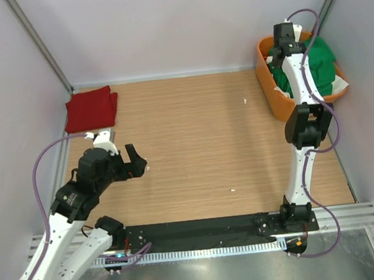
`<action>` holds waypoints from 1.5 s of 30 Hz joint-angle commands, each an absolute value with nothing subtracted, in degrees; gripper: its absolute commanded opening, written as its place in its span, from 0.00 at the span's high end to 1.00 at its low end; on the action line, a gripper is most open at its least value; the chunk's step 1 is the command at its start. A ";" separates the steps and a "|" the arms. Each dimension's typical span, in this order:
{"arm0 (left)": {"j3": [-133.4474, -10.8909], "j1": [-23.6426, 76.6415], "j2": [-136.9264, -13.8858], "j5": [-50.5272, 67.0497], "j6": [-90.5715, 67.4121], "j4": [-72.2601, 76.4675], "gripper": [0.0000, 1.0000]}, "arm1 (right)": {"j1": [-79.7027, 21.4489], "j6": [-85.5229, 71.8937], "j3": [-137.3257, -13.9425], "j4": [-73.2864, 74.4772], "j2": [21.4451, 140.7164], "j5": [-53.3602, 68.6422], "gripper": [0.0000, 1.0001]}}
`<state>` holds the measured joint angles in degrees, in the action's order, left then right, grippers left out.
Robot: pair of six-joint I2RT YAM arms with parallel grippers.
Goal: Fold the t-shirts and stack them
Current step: Grab the tshirt from the pile, then move the tshirt to the center of the board
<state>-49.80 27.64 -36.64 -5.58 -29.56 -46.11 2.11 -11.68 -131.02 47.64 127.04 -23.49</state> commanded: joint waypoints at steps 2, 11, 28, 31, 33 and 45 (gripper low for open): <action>-50.54 27.60 -36.56 -6.15 -29.36 -45.70 0.00 | 2.28 -10.72 -135.61 48.24 123.93 -25.40 0.99; -50.45 27.16 -35.95 -6.24 -29.27 -45.79 0.00 | -3.59 -14.41 -144.31 40.97 108.83 1.82 0.99; -50.36 27.16 -34.72 -8.00 -29.71 -46.05 0.00 | -11.78 -22.21 -103.04 38.29 81.47 -14.30 0.00; -50.54 27.16 -35.15 -8.26 -29.71 -46.23 0.00 | -11.78 -26.27 -89.60 44.91 81.57 -15.65 0.00; -50.62 27.16 -35.59 -8.26 -29.71 -46.14 0.00 | -11.78 -28.47 -79.69 43.07 79.99 -13.64 0.00; -51.94 27.68 -44.02 -8.52 -31.20 -47.81 0.03 | -16.87 -31.98 -61.02 39.11 64.26 -6.59 0.00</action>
